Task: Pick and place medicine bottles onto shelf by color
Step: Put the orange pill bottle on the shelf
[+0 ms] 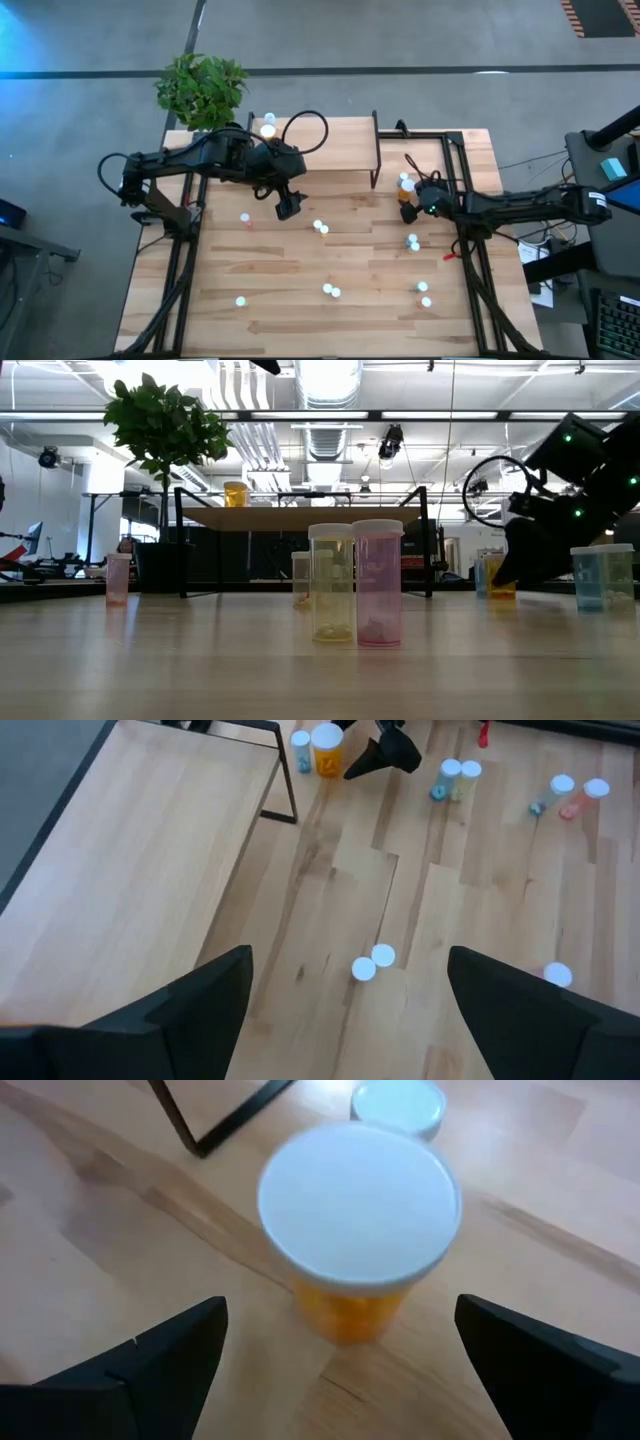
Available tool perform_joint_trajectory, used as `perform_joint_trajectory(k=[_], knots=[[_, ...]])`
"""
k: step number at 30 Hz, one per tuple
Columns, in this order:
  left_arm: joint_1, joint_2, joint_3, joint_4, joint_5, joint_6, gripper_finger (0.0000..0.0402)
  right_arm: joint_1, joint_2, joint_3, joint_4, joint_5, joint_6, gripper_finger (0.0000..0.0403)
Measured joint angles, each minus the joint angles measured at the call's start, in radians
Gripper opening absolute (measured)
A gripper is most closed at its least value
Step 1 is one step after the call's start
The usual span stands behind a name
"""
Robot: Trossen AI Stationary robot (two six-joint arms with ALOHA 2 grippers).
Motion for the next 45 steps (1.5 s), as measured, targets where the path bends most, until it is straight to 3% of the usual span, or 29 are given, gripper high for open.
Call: perform_joint_trajectory(k=[13, 18, 27, 31, 40, 45], knots=[[0.009, 0.0, 0.0, 0.008, -0.011, -0.002, 0.0317, 0.0, 0.128, -0.05, 0.259, 0.094, -0.106, 0.0271], [0.009, 0.0, 0.0, 0.008, -0.022, -0.001, 0.0317, -0.001, 0.167, -0.049, 0.335, 0.078, -0.178, 0.0239], [0.011, 0.0, 0.0, 0.008, -0.023, -0.001, 0.0317, -0.002, 0.156, -0.008, 0.313, -0.026, -0.108, 0.0162], [0.011, 0.0, 0.0, 0.008, -0.022, 0.002, 0.0317, -0.002, 0.124, 0.114, 0.147, -0.113, -0.123, 0.0158], [0.011, 0.0, 0.003, 0.015, -0.021, 0.034, 0.0317, 0.067, 0.106, 0.573, -0.595, -0.155, -0.294, 0.017], [0.009, 0.002, -0.016, 0.137, -0.019, 0.115, 0.0317, 0.13, 0.112, 0.8, -0.723, -0.231, -0.309, 0.0169]])
